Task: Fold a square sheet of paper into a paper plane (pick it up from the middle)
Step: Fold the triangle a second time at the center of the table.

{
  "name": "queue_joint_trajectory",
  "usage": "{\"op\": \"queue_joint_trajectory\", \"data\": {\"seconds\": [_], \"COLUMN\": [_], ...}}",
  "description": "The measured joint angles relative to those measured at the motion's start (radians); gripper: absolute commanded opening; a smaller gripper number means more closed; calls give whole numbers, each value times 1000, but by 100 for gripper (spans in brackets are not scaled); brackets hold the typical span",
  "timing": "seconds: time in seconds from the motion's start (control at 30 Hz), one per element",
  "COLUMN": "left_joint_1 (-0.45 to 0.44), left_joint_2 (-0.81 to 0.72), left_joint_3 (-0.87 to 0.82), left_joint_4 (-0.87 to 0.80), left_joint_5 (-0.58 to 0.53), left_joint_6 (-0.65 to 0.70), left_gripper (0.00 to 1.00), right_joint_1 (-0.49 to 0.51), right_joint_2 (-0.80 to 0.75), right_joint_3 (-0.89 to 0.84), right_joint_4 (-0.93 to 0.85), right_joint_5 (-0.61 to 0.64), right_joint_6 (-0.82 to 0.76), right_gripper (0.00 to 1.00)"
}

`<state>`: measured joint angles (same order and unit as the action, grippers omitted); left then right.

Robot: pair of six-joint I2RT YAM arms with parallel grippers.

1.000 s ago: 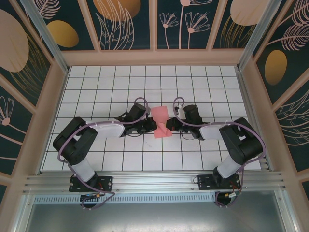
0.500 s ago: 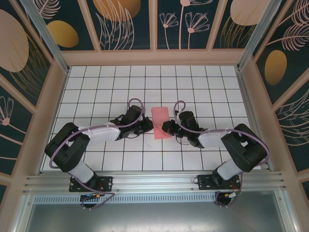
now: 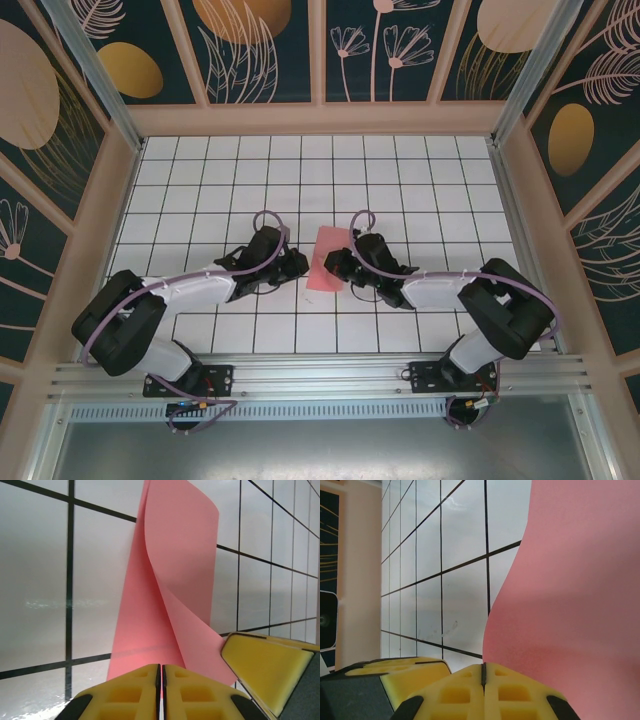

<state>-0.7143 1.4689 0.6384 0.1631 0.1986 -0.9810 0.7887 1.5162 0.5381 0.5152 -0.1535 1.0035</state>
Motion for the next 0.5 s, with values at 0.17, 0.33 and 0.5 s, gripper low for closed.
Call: {"op": "queue_joint_trajectory", "data": {"seconds": [0.17, 0.33, 0.5], "left_joint_1": [0, 0, 0], "left_joint_2": [58, 122, 168], "left_joint_3": [0, 13, 39], "left_joint_4": [55, 56, 50], "left_joint_5": [85, 116, 115], "left_joint_6": [4, 8, 8], "left_gripper": [13, 11, 11], "right_joint_1": [-3, -3, -4], "right_joint_2": [3, 14, 18], "right_joint_3": [1, 1, -5], "right_joint_4": [-10, -8, -3], "right_joint_5": [-4, -5, -4], "right_joint_6": [-29, -36, -37], "right_gripper": [0, 0, 0]}}
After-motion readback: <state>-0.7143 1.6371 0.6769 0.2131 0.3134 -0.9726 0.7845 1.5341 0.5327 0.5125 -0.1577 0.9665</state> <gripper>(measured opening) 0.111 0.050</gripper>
